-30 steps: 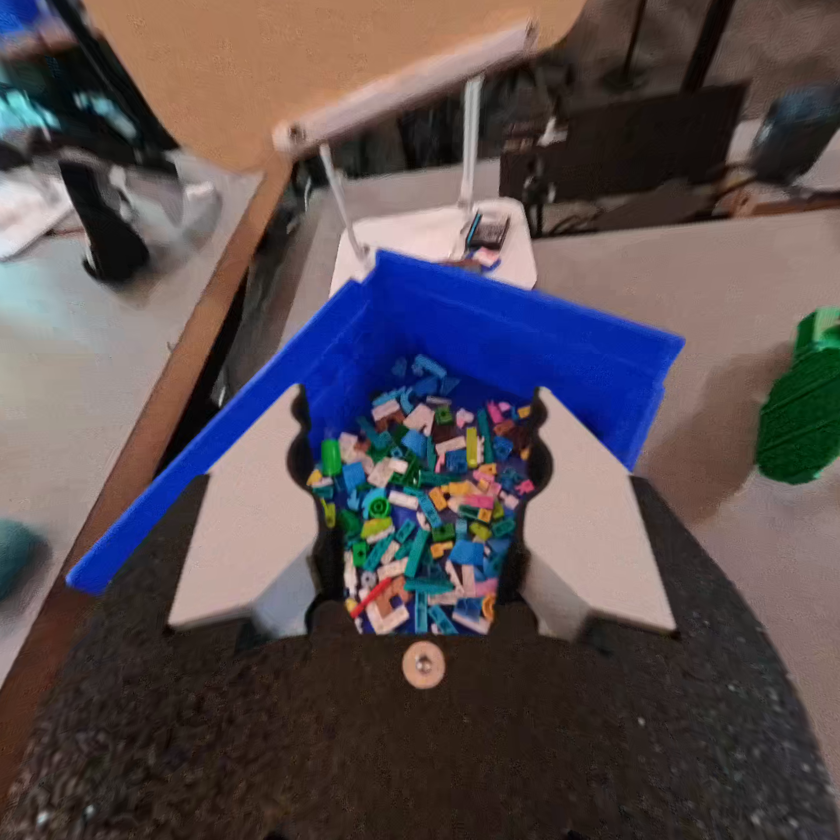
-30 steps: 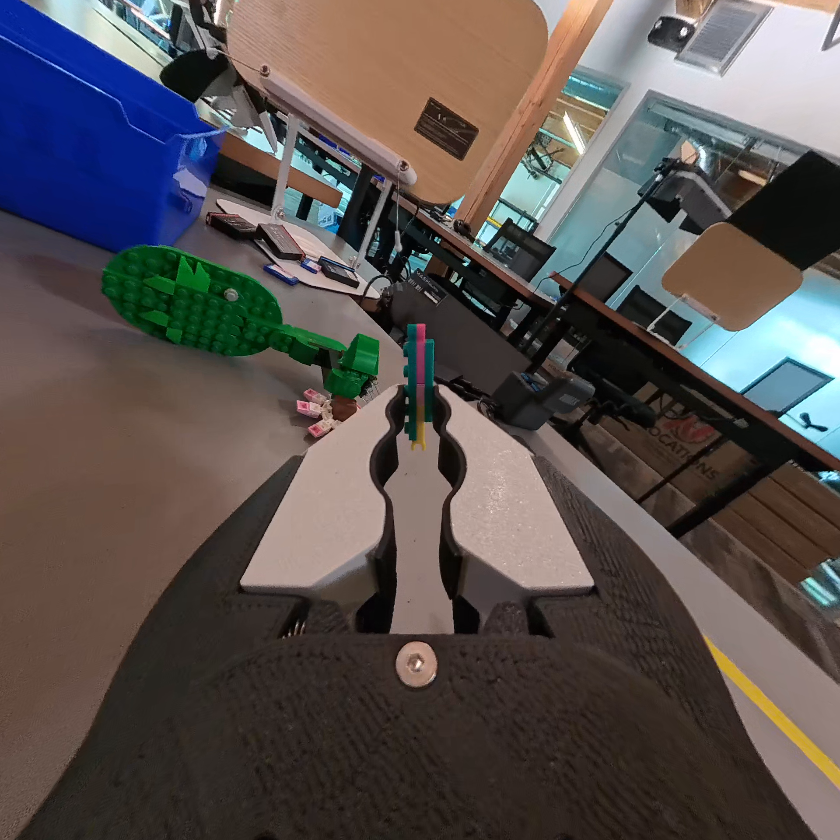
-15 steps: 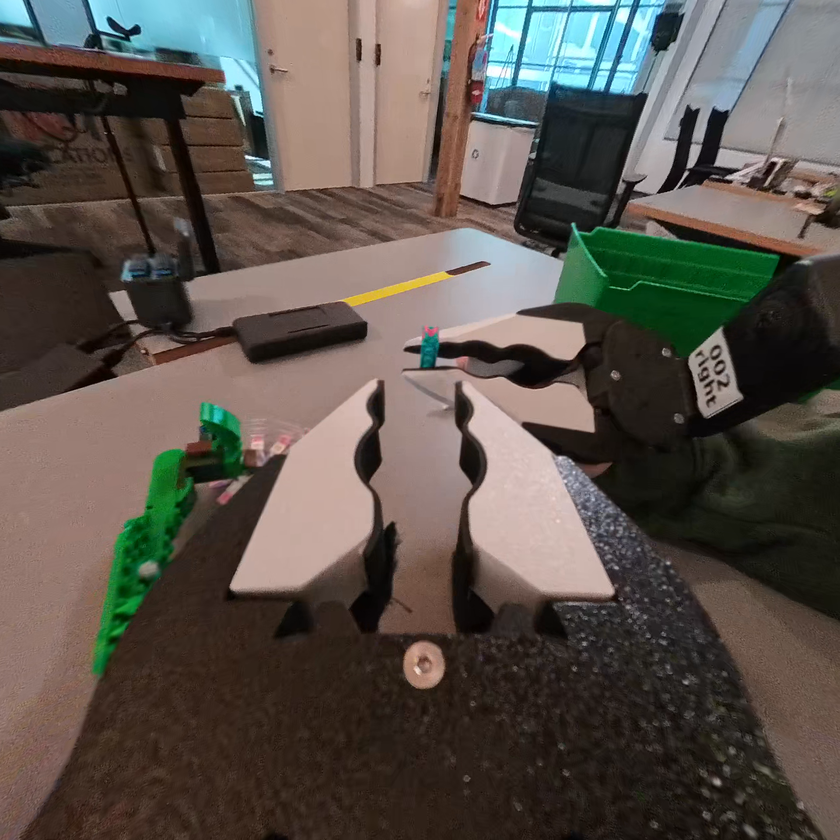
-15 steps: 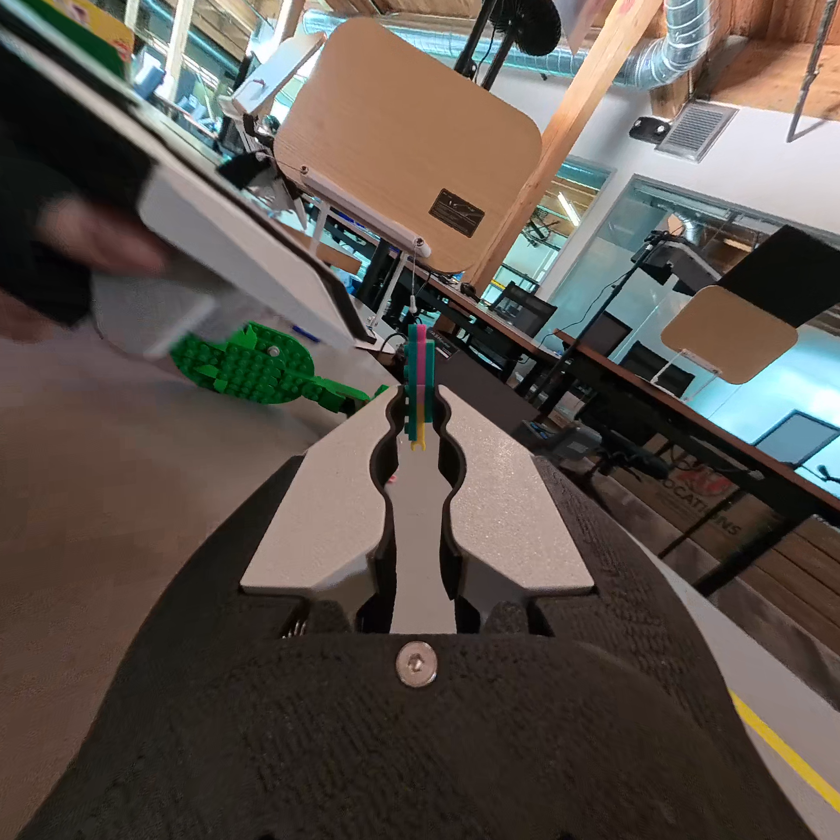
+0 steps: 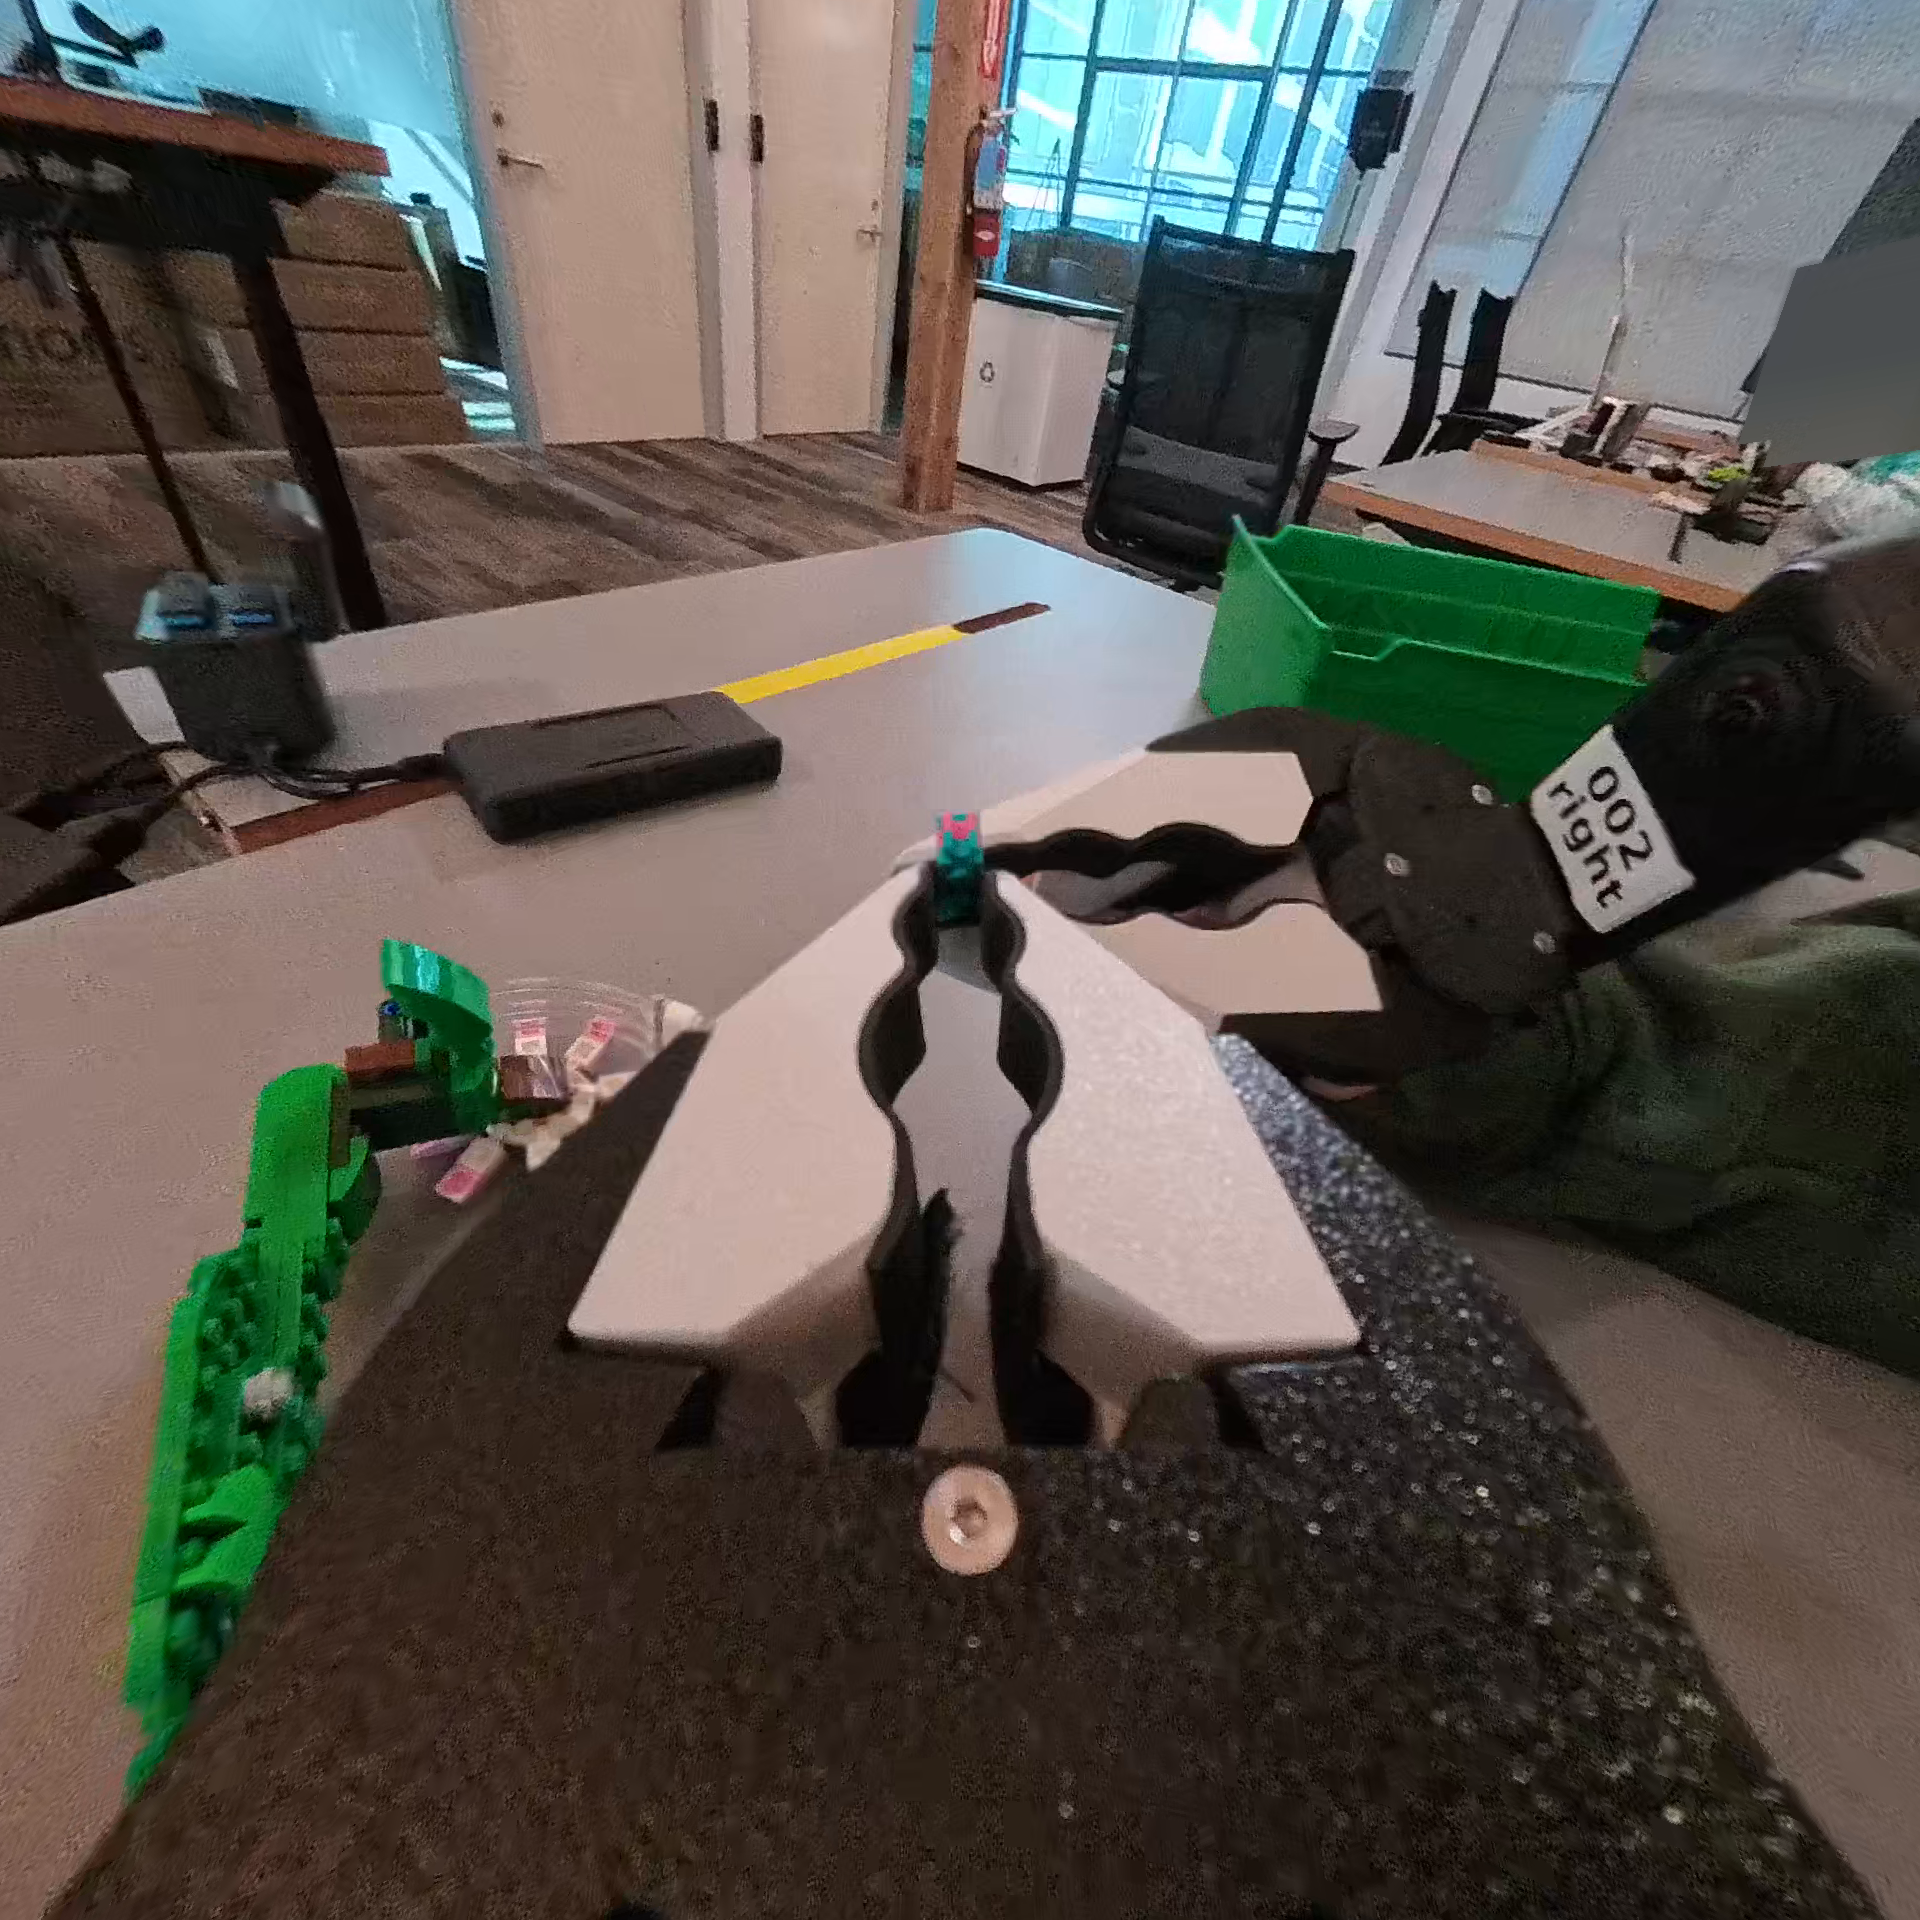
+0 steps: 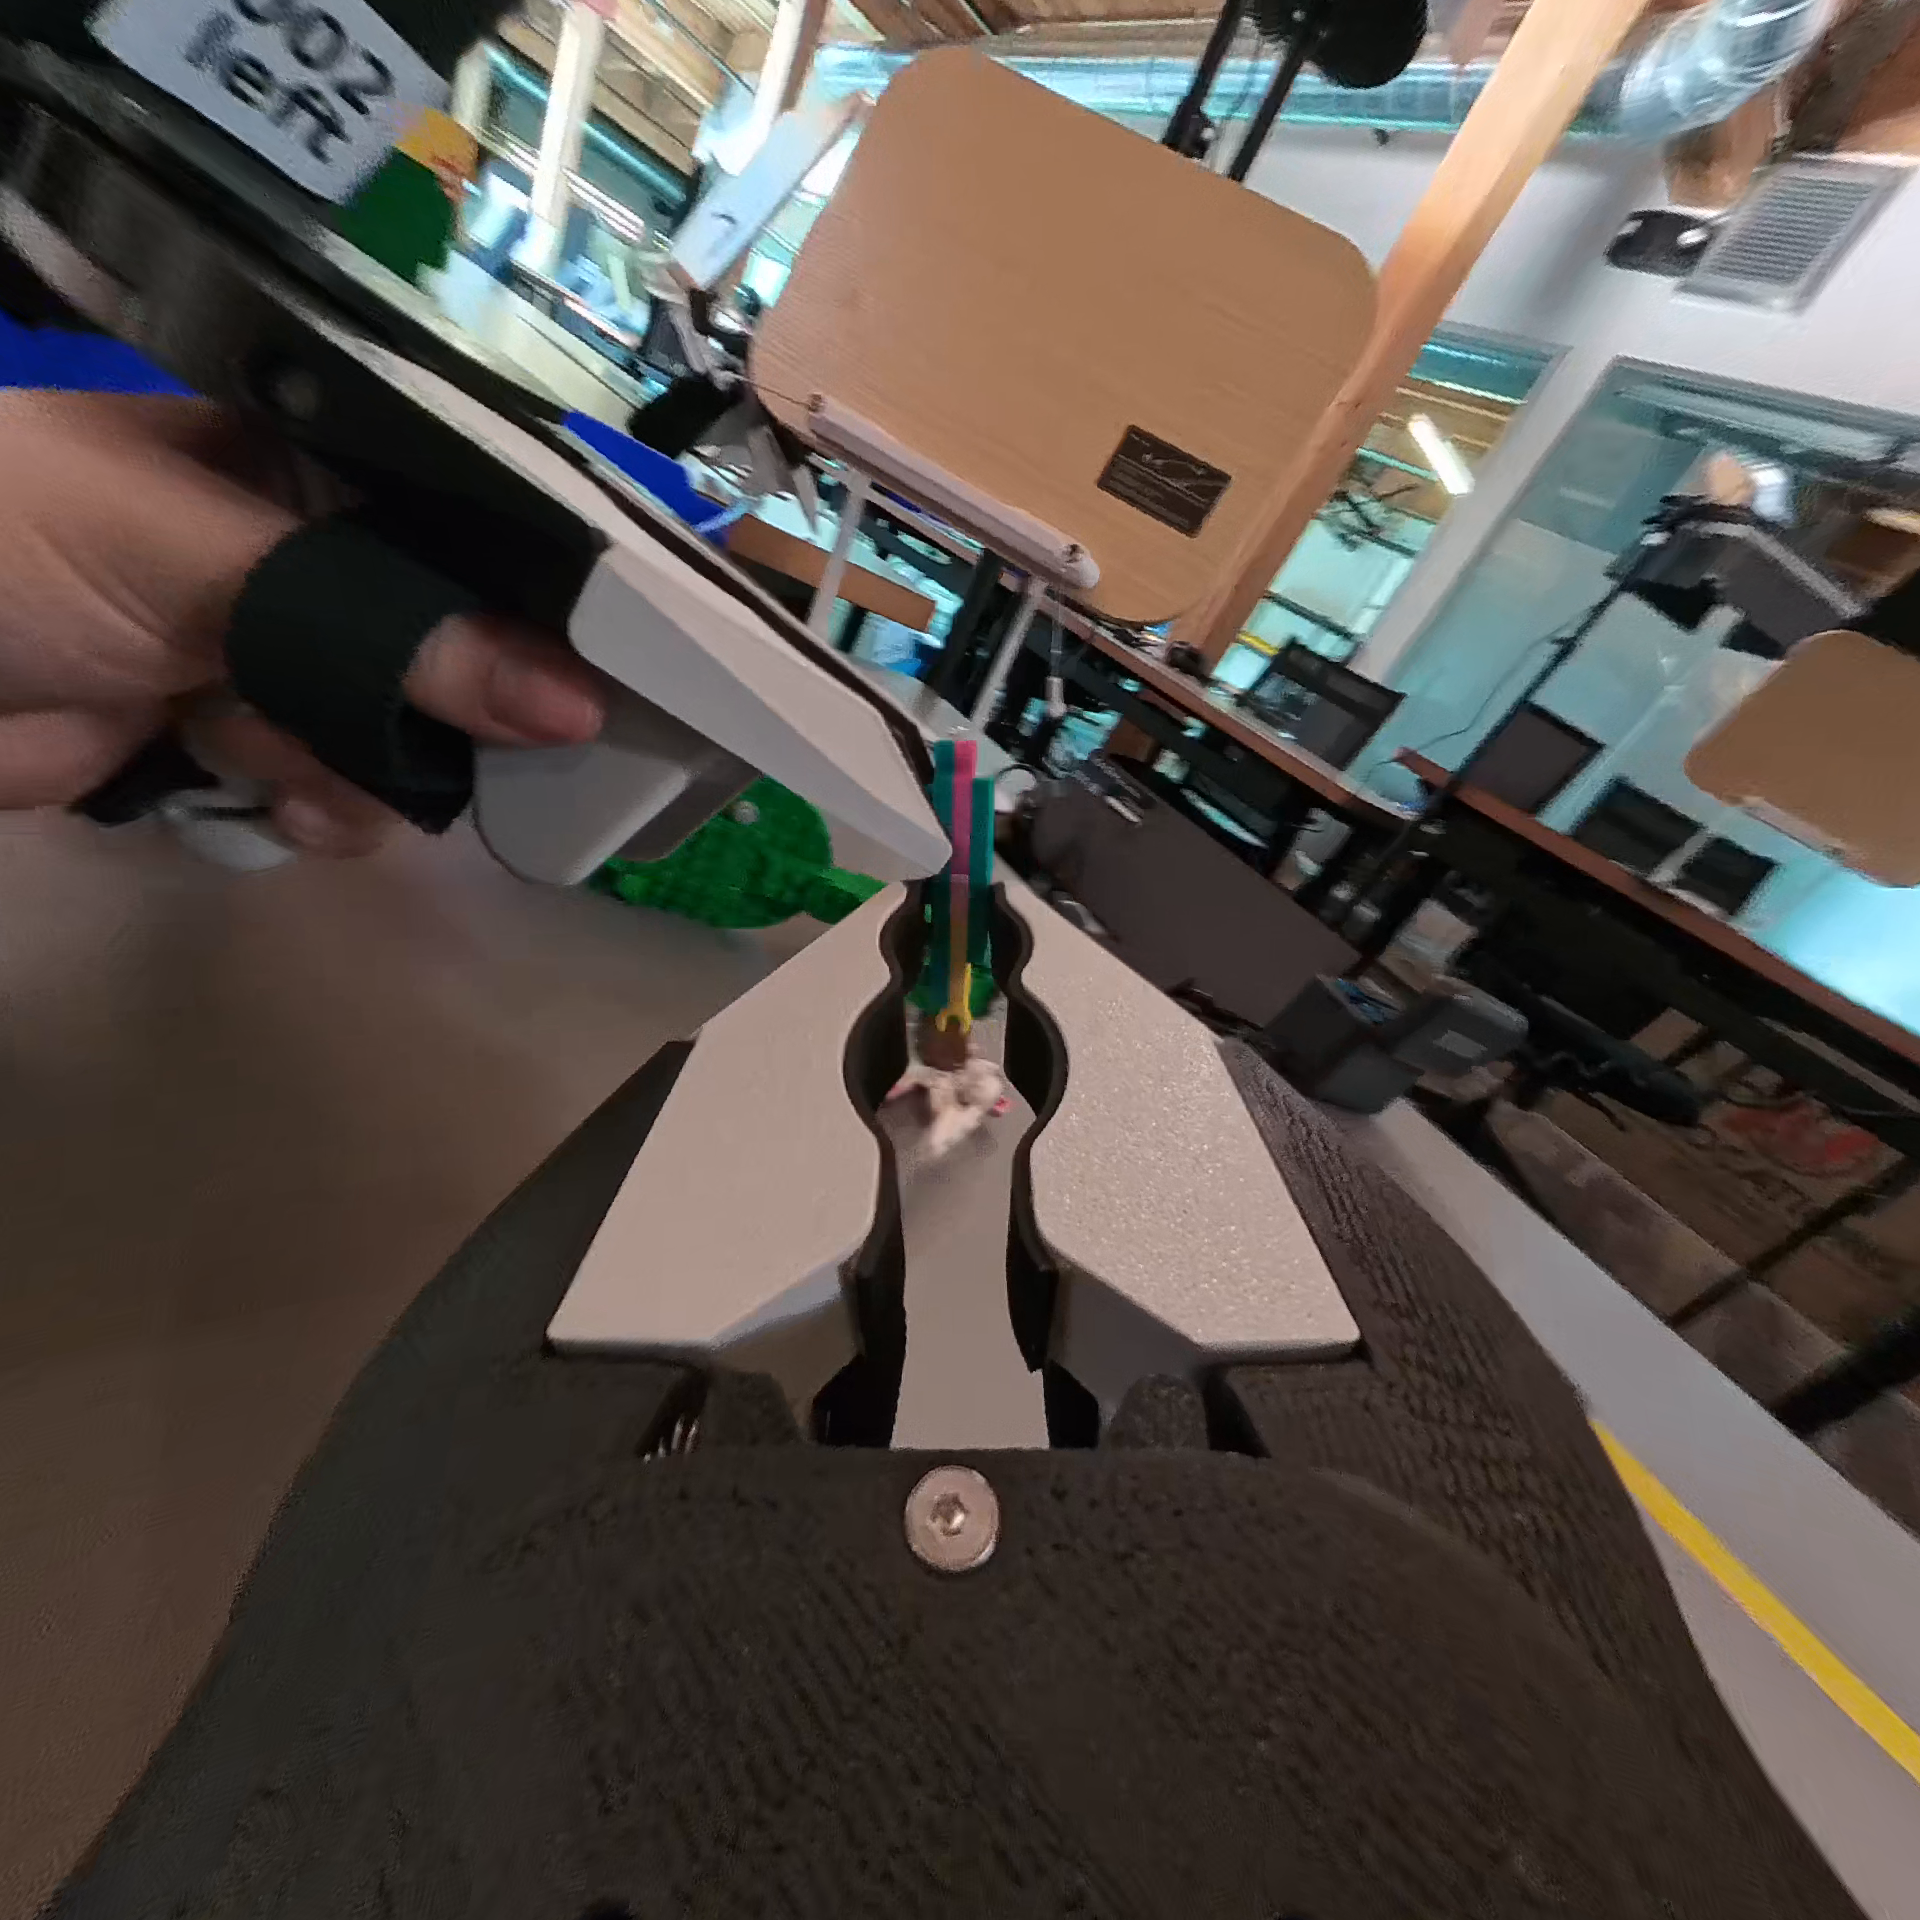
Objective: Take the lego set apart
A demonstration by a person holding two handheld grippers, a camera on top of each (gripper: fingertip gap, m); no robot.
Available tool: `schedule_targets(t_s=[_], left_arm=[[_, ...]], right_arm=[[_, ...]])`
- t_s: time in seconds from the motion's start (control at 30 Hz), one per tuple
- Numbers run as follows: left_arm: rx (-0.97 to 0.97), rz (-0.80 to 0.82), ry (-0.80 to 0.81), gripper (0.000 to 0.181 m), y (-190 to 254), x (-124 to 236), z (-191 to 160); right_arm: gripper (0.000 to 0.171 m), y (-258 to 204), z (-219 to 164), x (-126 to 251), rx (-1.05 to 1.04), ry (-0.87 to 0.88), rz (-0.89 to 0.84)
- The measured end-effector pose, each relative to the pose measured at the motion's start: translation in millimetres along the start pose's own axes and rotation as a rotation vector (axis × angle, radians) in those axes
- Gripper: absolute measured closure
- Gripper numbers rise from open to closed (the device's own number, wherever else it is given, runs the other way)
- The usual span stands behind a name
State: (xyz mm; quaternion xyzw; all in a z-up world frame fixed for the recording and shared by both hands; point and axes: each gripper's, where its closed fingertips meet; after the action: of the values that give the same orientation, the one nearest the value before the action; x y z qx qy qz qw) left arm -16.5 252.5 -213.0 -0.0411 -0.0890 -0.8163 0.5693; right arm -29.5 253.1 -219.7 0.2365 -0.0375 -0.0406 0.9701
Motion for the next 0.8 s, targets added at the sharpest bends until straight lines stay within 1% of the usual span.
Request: schedule_targets(t_s=[0.07, 0.13, 0.2, 0.27, 0.3, 0.33, 0.43, 0.57, 0.7, 0.8], left_arm=[[-0.004, -0.072, -0.045, 0.176, 2, 11, -7], [0.005, -0.193, -0.099, 0.175, 7, 27, -12], [0.032, -0.307, -0.148, 0.176, 13, 43, -18], [0.037, -0.377, -0.213, 0.176, 19, 53, -29], [0.037, -0.39, -0.233, 0.176, 21, 54, -34], [0.035, -0.395, -0.245, 0.176, 21, 54, -37], [0.034, -0.424, -0.259, 0.175, 25, 55, -41], [0.014, -0.419, -0.275, 0.175, 24, 53, -45], [-0.007, -0.411, -0.265, 0.176, 23, 53, -47], [-0.079, -0.391, -0.245, 0.176, 26, 55, -48]], right_arm=[[0.151, -10, 3, 1, -0.09, 0.061, 0.121], [0.141, -18, 11, 9, -0.255, 0.167, 0.289], [0.148, -31, 20, 19, -0.483, 0.262, 0.519], [0.152, -43, 21, 25, -0.713, 0.285, 0.731], [0.152, -48, 22, 26, -0.778, 0.282, 0.801], [0.152, -52, 22, 26, -0.8, 0.27, 0.835], [0.15, -62, 16, 21, -0.779, 0.186, 0.848], [0.165, -64, 12, 18, -0.771, 0.147, 0.841], [0.165, -67, 10, 16, -0.731, 0.115, 0.827], [0.166, -70, 11, 19, -0.651, 0.102, 0.821]])
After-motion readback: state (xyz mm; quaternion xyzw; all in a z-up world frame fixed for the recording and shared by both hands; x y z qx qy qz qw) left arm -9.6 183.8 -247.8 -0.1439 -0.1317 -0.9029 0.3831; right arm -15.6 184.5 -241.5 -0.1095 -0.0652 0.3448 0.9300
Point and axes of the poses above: each gripper's, where its closed fingertips meet, x back along the fingers, z out of its top, y = z × x across the jaws, and after that the axes turned 15 degrees about z, right-handed
